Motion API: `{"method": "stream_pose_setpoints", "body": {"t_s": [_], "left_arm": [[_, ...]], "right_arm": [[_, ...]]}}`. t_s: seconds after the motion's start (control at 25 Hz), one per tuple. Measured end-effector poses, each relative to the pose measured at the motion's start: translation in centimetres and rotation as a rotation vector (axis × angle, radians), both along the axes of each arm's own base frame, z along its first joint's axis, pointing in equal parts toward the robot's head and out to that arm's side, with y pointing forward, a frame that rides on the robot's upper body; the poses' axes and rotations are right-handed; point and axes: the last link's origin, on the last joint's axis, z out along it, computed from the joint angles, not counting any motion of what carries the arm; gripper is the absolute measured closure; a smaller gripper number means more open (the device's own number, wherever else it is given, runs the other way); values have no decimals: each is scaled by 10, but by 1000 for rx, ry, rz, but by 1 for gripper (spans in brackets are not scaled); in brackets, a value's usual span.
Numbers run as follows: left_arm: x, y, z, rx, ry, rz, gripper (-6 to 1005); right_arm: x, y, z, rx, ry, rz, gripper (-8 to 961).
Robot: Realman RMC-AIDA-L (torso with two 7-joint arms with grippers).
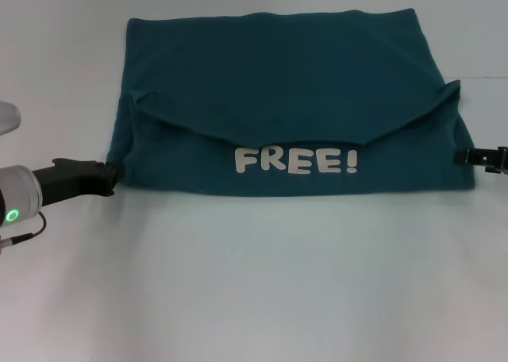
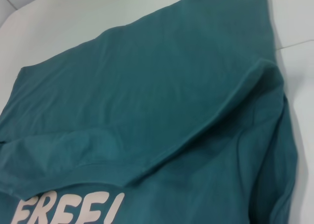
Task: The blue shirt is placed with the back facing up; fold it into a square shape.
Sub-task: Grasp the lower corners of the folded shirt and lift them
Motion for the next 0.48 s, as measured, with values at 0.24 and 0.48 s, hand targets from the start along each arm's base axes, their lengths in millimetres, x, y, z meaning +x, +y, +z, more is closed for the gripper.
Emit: {"method": "stream_pose_setpoints", "body": {"t_s": [0.24, 0.48], "left_arm": [[1, 1, -1, -1, 0, -1, 1000], [1, 1, 0, -1, -3, 2, 1000]], "right_arm": [[1, 0, -9, 4, -8, -6, 129], [-1, 2, -18, 8, -12, -10, 129]]}}
